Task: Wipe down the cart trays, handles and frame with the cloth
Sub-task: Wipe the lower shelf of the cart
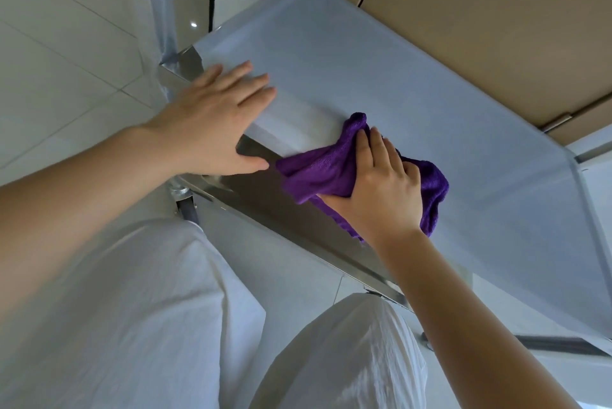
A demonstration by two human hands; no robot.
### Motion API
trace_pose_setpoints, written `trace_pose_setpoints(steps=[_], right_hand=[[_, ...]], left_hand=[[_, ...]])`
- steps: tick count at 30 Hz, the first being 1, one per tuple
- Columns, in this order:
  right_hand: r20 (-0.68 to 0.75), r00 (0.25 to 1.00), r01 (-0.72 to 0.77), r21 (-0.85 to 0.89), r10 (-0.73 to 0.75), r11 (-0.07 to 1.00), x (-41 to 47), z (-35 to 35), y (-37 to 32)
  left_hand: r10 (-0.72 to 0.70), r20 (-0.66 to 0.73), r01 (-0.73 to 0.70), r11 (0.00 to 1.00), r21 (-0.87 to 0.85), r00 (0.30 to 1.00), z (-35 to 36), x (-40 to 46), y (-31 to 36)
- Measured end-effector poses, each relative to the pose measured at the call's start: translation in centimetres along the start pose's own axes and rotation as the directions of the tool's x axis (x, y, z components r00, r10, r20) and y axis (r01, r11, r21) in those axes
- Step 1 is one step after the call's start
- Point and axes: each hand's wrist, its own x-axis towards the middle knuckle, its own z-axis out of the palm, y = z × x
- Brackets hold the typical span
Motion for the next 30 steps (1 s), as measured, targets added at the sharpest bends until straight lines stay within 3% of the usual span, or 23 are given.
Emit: trace_pose_setpoints(steps=[4,8,13,14,16,17,19,21,22,23,25,30], right_hand=[[-0.008,1.000,-0.021,0.007,0.021,1.000,0.9,0.0,-1.3],[0.007,1.000,-0.025,0.010,0.025,1.000,2.3,-0.1,-3.3],[0.021,1.000,-0.021,0.032,0.020,0.999,4.1,-0.3,-6.3],[0.020,1.000,-0.018,0.039,0.017,0.999,4.5,-0.3,-6.9],[0.020,1.000,-0.012,0.054,0.011,0.998,5.0,-0.3,-7.7],[0.022,1.000,-0.010,0.055,0.009,0.998,5.2,-0.3,-8.0],[0.030,1.000,-0.002,0.048,0.000,0.999,5.5,-0.3,-8.1],[0.044,0.999,0.004,0.047,-0.006,0.999,5.7,-0.3,-8.1],[0.049,0.999,0.005,0.047,-0.007,0.999,5.7,-0.3,-8.1],[0.051,0.999,0.006,0.048,-0.008,0.999,5.7,-0.3,-8.1],[0.054,0.999,0.002,0.051,-0.005,0.999,5.7,-0.5,-8.3],[0.084,0.996,-0.017,0.053,0.012,0.998,7.2,-0.8,-10.6]], left_hand=[[-0.038,-0.027,0.038,0.999,-0.023,0.999,0.6,-1.6,-1.7],[-0.088,0.005,0.086,0.957,-0.277,0.996,-0.1,-2.0,-1.2],[-0.052,-0.046,0.029,0.913,-0.408,0.998,-0.1,-2.7,-1.2],[-0.062,-0.049,0.030,0.871,-0.491,0.997,0.0,-3.0,-1.3],[-0.154,-0.082,0.047,0.690,-0.723,0.985,0.1,-3.6,-1.4],[-0.261,-0.156,0.032,0.596,-0.802,0.952,0.4,-4.0,-1.5],[-0.574,-0.287,0.028,0.476,-0.879,0.767,1.3,-4.6,-2.0],[-0.797,-0.181,0.076,0.273,-0.959,0.576,2.1,-4.3,-3.1],[-0.821,-0.068,0.076,0.134,-0.988,0.566,2.1,-3.8,-3.7],[-0.783,0.027,0.060,0.013,-0.998,0.621,2.1,-3.3,-4.1],[-0.674,0.086,0.025,-0.100,-0.995,0.734,2.1,-2.7,-4.6],[-0.569,0.061,-0.004,-0.112,-0.994,0.820,2.5,-3.2,-6.2]])
